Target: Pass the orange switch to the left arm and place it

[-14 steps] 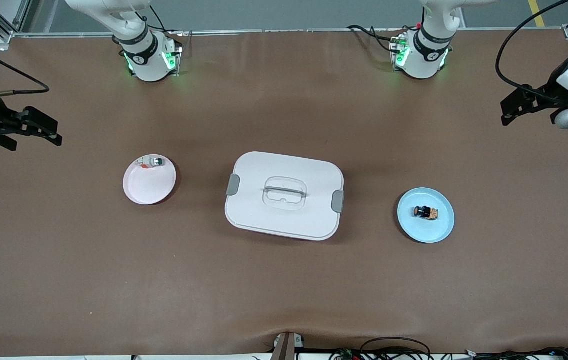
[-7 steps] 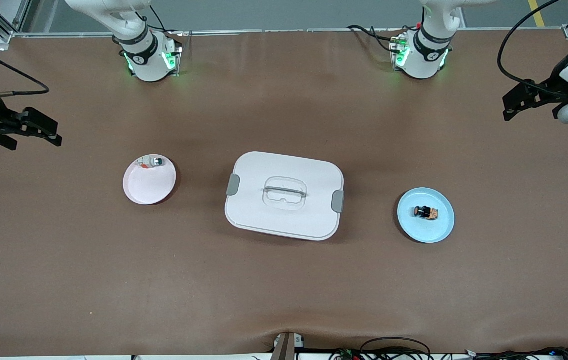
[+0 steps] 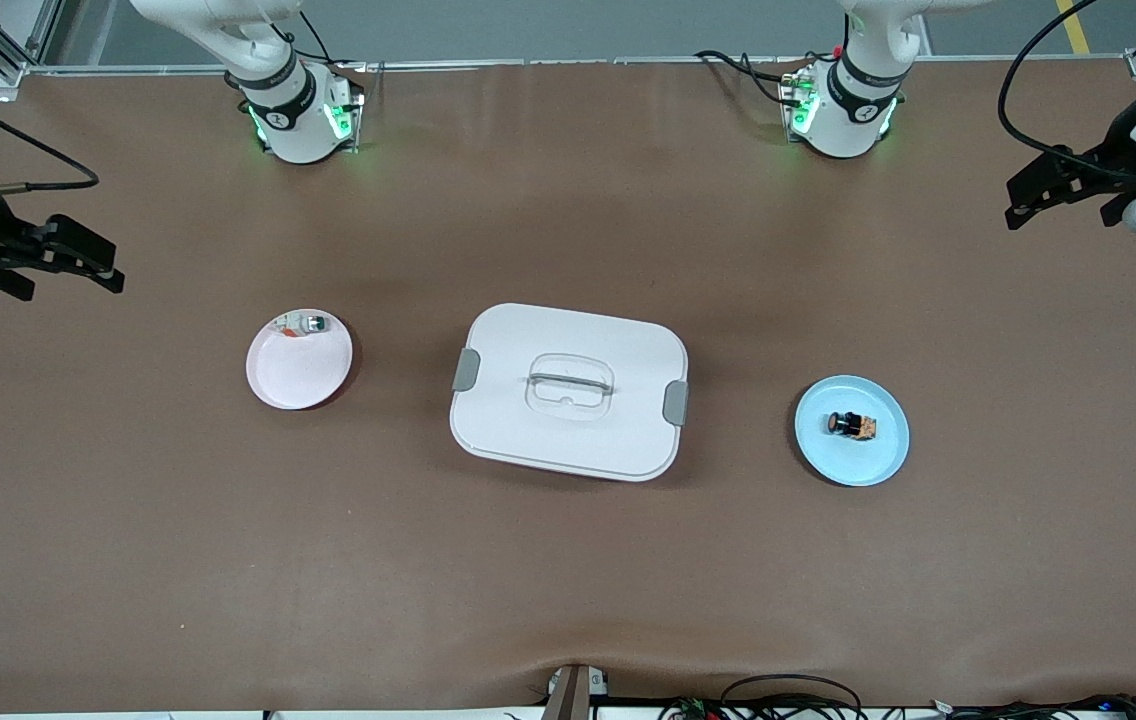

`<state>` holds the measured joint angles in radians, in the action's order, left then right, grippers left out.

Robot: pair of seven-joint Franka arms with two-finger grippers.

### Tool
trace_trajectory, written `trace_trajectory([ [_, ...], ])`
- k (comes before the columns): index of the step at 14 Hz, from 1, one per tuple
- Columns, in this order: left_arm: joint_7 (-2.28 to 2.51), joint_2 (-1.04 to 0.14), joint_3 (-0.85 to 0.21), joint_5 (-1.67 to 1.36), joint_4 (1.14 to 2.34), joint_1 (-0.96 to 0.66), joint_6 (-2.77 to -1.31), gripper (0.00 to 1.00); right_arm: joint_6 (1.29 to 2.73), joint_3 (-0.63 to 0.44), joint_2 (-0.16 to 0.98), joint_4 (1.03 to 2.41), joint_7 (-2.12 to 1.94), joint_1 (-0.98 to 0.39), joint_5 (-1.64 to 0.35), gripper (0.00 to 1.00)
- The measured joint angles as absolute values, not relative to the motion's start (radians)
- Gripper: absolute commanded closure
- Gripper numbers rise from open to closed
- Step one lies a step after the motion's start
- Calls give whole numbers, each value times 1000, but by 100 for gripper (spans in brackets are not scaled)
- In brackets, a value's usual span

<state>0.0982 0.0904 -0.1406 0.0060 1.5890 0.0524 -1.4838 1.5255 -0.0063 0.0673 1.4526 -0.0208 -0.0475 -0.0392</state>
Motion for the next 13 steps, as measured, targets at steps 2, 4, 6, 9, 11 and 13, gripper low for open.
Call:
trace_trajectory([
  [2, 98, 94, -141, 5, 1592, 52, -1484, 0, 1526, -6, 67, 1453, -21, -48, -39, 0],
  [4, 98, 94, -141, 5, 1594, 52, -1484, 0, 1526, -6, 67, 1453, -21, -48, -39, 0],
  [6, 98, 94, -142, 4, 1595, 51, -1483, 0, 1526, -6, 67, 1453, -21, -48, -39, 0],
  [9, 107, 94, -145, 4, 1595, 49, -1467, 0, 1526, -6, 67, 1453, -21, -48, -39, 0],
  [11, 116, 94, -146, 4, 1595, 49, -1464, 0, 1526, -6, 67, 1453, -21, -48, -39, 0],
  [13, 116, 94, -147, 4, 1595, 49, -1464, 0, 1526, -6, 67, 1453, -21, -48, -39, 0],
])
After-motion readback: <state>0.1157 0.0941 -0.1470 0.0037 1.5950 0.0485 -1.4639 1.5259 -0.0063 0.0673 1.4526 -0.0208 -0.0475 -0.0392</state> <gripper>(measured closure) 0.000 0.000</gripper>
